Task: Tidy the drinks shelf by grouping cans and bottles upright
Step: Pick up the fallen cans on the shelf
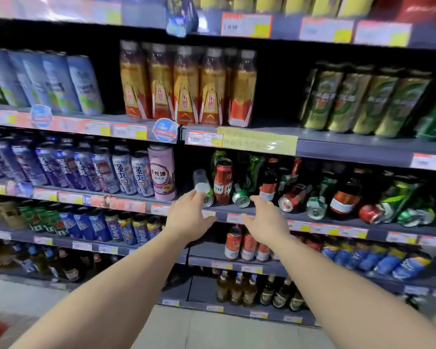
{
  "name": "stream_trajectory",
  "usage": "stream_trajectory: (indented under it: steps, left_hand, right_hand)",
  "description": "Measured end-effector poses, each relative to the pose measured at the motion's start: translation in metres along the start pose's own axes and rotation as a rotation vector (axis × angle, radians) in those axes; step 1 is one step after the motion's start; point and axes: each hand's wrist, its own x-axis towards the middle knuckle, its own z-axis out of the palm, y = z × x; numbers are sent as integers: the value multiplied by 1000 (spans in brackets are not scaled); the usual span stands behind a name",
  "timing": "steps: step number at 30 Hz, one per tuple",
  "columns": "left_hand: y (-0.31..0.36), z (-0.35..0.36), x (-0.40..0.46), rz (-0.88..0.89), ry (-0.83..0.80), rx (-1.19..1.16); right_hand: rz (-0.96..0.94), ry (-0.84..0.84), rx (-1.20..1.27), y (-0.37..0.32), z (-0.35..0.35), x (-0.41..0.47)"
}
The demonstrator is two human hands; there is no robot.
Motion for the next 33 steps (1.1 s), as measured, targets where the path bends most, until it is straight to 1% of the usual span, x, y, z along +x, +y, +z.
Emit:
stream_trajectory:
  steps: [5,11,14,18,22,25,29,31,33]
  left_hand:
    - [-18,45,73,-111,-11,-81]
    - [-42,107,132,-258,-84,-164]
    - [-49,133,149,-279,-40,-135]
    - [-53,156,164,-323,49,-151]
    - [-56,160,169,-307,107,-215]
    - [-61,148,163,-260,180,-371]
    - [-62,116,155,-311,314,-539]
    - [-61,104,155,-310,333,-600]
    - [-57,95,157,-315,313,-672]
  right_hand:
    - [110,-28,30,16,31,84]
    - [249,-48,18,18,86,139]
    - [343,-13,82,15,110,157]
    - [446,141,86,10,132,169]
    - [477,199,192,11,133,174]
    - [489,253,326,11,126,166]
    - [458,373,426,6,108,158]
    - [430,412,470,2,100,160]
    - [414,416,500,-2,96,163]
